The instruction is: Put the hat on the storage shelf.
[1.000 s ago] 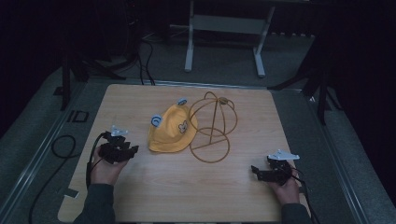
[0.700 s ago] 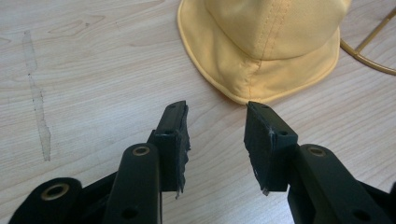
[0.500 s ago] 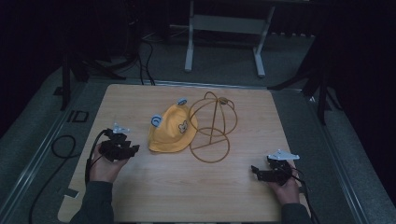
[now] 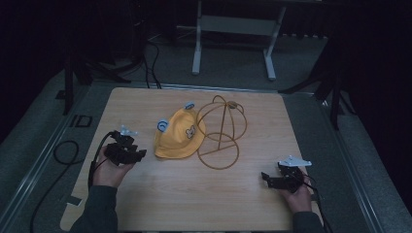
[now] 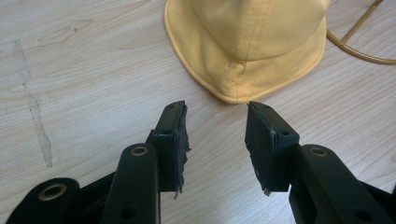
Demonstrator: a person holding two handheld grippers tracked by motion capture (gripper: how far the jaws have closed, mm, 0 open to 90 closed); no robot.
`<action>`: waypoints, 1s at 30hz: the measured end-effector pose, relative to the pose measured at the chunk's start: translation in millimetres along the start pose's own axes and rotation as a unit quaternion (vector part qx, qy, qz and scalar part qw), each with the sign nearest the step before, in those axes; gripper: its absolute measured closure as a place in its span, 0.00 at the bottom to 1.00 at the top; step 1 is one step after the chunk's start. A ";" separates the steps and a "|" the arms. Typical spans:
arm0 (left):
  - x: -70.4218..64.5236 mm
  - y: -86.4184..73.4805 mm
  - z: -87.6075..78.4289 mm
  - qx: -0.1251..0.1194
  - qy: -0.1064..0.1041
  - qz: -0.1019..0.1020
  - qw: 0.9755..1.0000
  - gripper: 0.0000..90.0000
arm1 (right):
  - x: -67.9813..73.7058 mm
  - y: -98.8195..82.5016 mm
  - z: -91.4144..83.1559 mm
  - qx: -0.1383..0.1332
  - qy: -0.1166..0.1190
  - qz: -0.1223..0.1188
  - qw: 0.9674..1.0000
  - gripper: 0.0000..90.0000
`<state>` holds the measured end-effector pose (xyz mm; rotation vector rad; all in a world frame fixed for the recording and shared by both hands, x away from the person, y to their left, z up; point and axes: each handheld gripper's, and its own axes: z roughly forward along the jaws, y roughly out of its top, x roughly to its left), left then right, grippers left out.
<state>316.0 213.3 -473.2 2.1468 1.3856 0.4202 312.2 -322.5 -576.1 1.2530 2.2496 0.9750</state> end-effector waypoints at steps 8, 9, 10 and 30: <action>-1.7 6.0 -3.5 0.007 -0.012 0.009 1.000 0.65 | 0.0 0.0 0.0 0.000 0.000 0.000 1.000 0.17; -2.1 6.9 -4.0 0.008 -0.012 0.011 1.000 0.65 | 0.0 0.0 0.0 0.000 0.000 0.000 1.000 0.17; -2.4 7.5 -4.4 0.008 -0.013 0.012 1.000 0.65 | 0.0 0.0 0.0 0.000 0.000 0.000 1.000 0.17; -3.8 17.7 -9.1 0.013 -0.040 0.029 0.999 0.64 | 0.1 0.0 0.0 0.000 0.000 0.001 1.000 0.17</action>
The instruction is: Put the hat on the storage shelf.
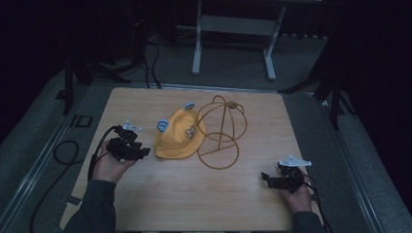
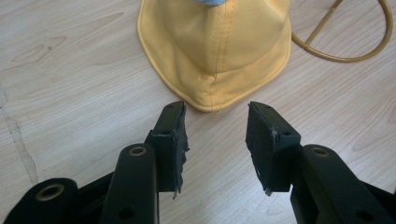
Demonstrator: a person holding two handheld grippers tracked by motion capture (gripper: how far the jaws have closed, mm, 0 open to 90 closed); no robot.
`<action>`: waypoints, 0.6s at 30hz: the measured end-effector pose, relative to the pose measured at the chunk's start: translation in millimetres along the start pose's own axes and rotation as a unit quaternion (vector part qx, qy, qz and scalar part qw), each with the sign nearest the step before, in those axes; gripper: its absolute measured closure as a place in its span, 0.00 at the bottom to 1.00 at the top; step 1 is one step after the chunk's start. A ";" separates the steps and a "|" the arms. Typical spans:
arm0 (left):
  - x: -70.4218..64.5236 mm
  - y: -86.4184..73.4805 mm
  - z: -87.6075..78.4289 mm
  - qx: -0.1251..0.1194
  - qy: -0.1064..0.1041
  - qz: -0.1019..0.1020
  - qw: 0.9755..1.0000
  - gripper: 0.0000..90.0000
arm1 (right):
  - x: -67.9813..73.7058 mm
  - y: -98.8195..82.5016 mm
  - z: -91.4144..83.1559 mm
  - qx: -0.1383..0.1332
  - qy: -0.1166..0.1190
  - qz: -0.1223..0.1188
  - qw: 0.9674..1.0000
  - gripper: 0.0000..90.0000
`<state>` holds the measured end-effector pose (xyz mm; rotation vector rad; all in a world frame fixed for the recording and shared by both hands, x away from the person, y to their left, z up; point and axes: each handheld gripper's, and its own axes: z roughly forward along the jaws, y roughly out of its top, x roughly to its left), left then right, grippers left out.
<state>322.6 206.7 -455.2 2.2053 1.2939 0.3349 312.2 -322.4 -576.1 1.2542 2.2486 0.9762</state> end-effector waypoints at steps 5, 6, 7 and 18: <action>0.1 2.1 -0.5 0.002 -0.006 0.004 1.000 0.64 | -0.1 0.0 0.0 0.000 0.000 0.000 1.000 0.17; 0.1 2.6 -0.5 0.003 -0.008 0.004 1.000 0.64 | -0.1 0.0 0.0 0.000 0.000 -0.001 1.000 0.17; 0.2 2.9 -0.4 0.004 -0.009 0.004 1.000 0.64 | -0.1 0.0 0.0 0.000 0.000 -0.001 1.000 0.17; -0.1 7.6 -0.8 0.008 -0.020 0.010 1.000 0.64 | 0.0 0.0 0.0 0.000 0.000 0.000 1.000 0.17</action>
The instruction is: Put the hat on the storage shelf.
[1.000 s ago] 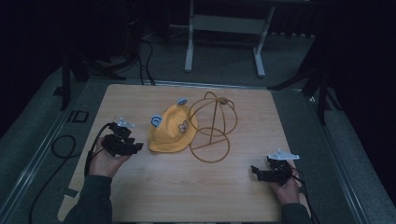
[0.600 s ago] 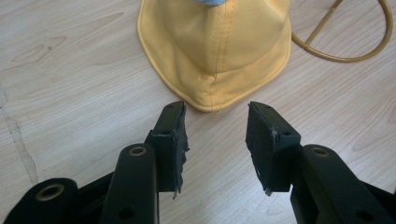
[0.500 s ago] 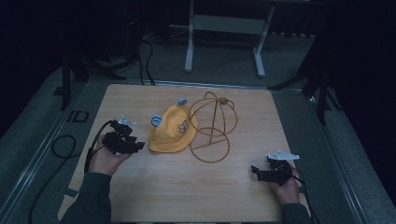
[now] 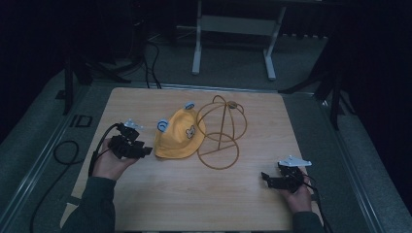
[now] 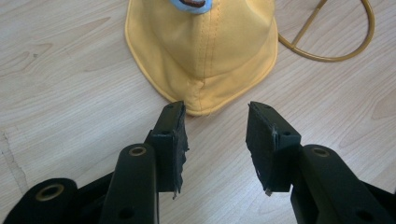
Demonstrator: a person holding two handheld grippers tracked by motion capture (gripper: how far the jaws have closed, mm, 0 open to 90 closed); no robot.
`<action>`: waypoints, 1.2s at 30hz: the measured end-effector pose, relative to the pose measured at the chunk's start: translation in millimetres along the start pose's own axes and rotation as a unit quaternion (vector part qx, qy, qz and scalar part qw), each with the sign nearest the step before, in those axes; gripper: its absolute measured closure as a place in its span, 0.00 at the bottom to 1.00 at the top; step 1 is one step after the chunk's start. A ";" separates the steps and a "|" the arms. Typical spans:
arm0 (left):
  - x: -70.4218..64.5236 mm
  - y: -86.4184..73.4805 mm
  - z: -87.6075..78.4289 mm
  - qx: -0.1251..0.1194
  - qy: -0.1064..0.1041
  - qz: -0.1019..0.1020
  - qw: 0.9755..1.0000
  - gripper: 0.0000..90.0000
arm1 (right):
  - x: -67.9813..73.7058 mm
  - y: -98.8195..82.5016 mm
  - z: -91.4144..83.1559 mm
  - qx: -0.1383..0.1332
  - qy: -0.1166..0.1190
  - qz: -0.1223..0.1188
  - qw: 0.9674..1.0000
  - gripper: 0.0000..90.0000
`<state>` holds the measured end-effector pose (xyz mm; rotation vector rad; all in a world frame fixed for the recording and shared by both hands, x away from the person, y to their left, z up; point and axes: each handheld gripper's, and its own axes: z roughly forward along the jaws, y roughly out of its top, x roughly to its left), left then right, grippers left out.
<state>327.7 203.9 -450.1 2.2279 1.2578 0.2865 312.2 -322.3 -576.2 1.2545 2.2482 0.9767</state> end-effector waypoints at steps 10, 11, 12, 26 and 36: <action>-0.1 5.2 -1.2 0.004 -0.007 0.004 1.000 0.64 | -0.1 0.0 0.0 0.000 0.000 -0.001 1.000 0.17; -0.4 5.9 -1.3 0.003 -0.008 0.004 1.000 0.63 | 0.0 -0.1 0.1 0.000 0.000 -0.001 1.000 0.17; -0.5 6.5 -1.6 0.004 -0.009 0.005 1.000 0.64 | -0.1 0.0 -0.1 0.000 0.000 -0.001 1.000 0.17; -2.0 16.9 -3.3 0.007 -0.022 0.013 1.000 0.64 | -0.2 0.0 0.0 0.000 0.000 -0.002 1.000 0.17; -1.3 23.4 -3.6 0.006 -0.035 0.007 0.999 0.63 | -0.1 0.0 0.0 0.000 0.000 -0.001 1.000 0.17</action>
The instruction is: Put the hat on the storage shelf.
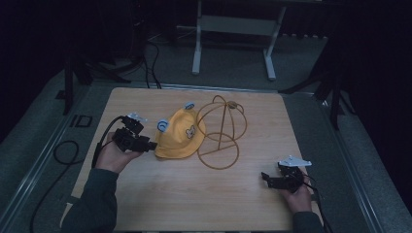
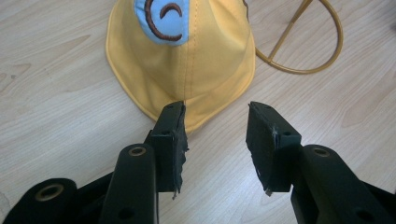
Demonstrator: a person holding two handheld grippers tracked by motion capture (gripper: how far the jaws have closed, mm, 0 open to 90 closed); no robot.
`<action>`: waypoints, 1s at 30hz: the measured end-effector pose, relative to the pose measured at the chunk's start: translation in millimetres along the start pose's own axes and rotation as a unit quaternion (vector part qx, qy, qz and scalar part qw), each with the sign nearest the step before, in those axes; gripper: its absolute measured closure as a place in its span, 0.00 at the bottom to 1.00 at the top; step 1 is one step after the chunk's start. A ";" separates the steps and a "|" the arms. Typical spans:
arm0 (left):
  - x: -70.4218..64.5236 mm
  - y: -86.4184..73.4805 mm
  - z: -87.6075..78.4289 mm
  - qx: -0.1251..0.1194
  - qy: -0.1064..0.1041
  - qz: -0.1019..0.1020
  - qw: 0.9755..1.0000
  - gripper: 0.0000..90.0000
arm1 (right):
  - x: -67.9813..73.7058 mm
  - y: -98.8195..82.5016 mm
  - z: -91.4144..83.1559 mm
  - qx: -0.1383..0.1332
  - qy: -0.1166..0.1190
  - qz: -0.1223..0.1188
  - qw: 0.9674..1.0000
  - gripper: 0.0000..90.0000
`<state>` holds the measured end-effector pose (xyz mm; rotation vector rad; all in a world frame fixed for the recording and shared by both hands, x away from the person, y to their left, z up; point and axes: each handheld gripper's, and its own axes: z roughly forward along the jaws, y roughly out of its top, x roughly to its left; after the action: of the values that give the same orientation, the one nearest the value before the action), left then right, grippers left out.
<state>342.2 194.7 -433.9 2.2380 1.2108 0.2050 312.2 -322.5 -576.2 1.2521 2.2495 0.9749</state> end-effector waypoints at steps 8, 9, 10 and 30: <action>0.2 6.7 -3.0 -0.012 0.004 0.000 1.000 0.63 | 0.1 0.0 0.0 0.000 0.000 0.000 1.000 0.17; 0.2 6.7 -3.0 -0.012 0.004 0.000 1.000 0.63 | 0.1 0.0 0.0 0.000 0.000 0.000 1.000 0.17; 0.6 8.9 -3.7 -0.012 0.004 0.001 1.000 0.63 | 0.0 0.0 0.0 0.000 0.000 0.000 1.000 0.17; 4.8 35.0 -1.7 -0.025 0.004 0.006 1.000 0.59 | 0.1 0.0 0.0 0.000 0.000 0.000 1.000 0.17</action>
<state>369.4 184.6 -413.6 2.2044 1.1829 0.2458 312.2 -322.4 -576.2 1.2531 2.2493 0.9754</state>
